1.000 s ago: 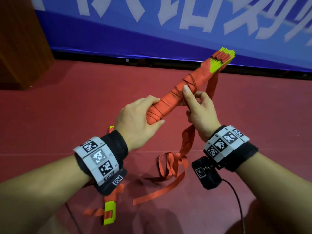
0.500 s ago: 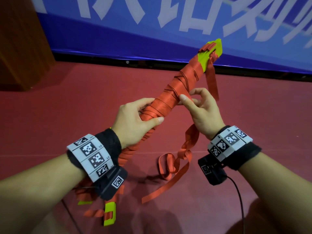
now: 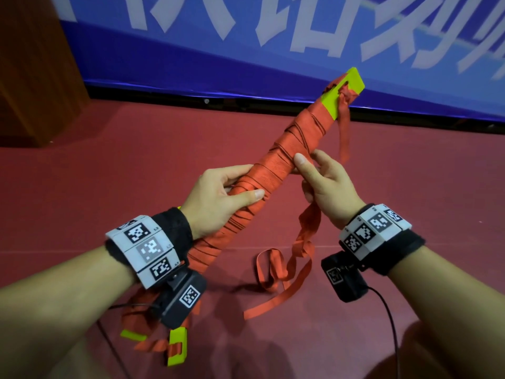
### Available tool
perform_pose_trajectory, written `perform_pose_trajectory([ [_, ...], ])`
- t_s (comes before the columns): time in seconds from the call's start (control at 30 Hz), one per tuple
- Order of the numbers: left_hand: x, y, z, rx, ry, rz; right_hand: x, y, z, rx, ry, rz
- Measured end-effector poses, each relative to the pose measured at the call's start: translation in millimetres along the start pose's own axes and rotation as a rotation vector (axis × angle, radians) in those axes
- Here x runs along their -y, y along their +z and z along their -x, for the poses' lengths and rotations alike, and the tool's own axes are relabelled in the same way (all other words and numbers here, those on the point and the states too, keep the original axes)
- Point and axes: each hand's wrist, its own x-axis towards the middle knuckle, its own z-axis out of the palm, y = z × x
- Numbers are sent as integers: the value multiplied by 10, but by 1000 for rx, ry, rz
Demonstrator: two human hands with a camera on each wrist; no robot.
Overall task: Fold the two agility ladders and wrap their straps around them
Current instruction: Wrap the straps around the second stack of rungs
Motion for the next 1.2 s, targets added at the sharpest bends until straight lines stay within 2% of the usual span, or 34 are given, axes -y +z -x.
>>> perform_pose_trajectory([
  [0.17, 1, -33, -23, 45, -54, 11, -4, 39, 8, -7, 134, -194],
  [0.27, 22, -47, -72, 18, -67, -91, 4, 103, -15, -42, 175, -242],
  [0.4, 54, -3, -79, 0, -63, -440, -32, 218, -54, -142, 232, -249],
  [0.47, 77, 31, -56, 7, -17, -623, -50, 259, -65, -204, 245, -242],
  [0.6, 99, 119, 8, -103, 77, -920, -57, 278, -91, -266, 234, -192],
  [0.67, 83, 161, 23, -150, 126, -994, -52, 250, -103, -265, 247, -194],
  [0.77, 90, 171, 29, -183, 164, -950, -28, 192, -99, -259, 235, -195],
  [0.93, 134, 164, 18, -200, 197, -795, 2, 135, -17, -260, 148, -62],
  [1.07, 184, 93, -43, -195, 174, -565, -14, 102, 22, -185, 76, 36],
  [1.2, 145, 84, -37, -205, 133, -440, 18, 113, 53, -96, 32, 56],
])
